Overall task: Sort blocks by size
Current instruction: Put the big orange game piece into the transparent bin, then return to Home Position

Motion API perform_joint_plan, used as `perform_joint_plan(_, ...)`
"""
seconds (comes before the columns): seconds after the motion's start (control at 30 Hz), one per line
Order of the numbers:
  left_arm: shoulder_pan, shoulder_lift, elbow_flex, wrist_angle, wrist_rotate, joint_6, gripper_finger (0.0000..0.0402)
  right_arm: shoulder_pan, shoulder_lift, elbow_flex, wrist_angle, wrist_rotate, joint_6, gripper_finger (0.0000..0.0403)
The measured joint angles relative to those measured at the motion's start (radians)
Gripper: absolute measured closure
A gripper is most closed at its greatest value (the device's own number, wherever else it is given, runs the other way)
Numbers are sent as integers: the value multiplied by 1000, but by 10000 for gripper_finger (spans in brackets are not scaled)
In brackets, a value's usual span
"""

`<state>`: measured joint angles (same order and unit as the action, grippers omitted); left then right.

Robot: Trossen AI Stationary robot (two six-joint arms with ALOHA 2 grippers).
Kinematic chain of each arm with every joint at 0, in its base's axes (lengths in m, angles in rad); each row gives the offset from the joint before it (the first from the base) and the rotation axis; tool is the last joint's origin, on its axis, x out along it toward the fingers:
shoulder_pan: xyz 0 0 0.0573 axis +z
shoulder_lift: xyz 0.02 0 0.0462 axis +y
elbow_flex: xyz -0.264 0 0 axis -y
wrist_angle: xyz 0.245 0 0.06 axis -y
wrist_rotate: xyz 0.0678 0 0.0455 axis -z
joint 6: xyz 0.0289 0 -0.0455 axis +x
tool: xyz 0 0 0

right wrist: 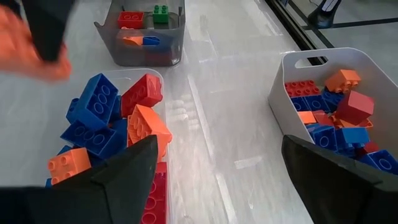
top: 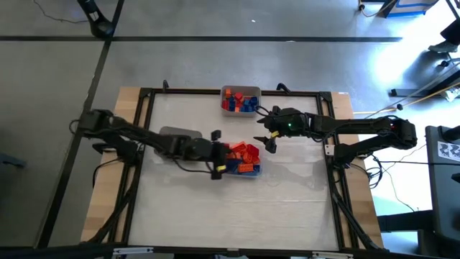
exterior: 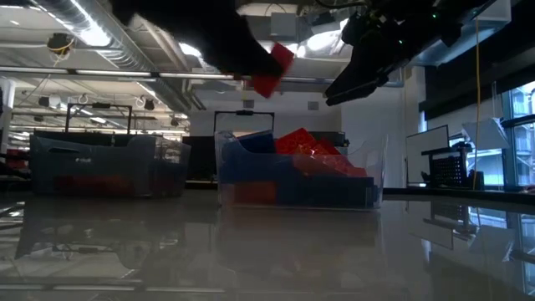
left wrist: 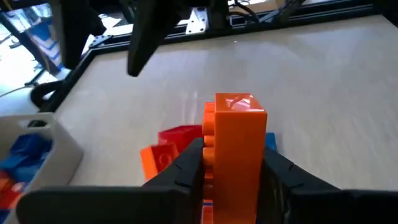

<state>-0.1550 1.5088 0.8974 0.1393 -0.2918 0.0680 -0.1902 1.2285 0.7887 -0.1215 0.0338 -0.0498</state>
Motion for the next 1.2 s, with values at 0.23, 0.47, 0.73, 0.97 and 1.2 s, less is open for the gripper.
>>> perform_joint_plan(0.23, 61, 142, 64, 73, 50, -26, 309, 0, 0, 0, -3, 0, 0, 62)
perform_joint_plan(0.47, 83, 233, 100, 73, 50, -16, 293, 0, 0, 0, -6, 0, 0, 62)
perform_joint_plan(0.73, 86, 229, 101, 60, 50, -30, 211, 0, 0, 0, 0, 0, 0, 62)
perform_joint_plan(0.97, 57, 51, 101, -100, 23, -12, 185, 1, -8, 13, -16, -3, 23, 62)
perform_joint_plan(1.2, 2, -279, 40, -350, -161, -7, 229, 0, -126, 82, -116, -21, 23, 91)
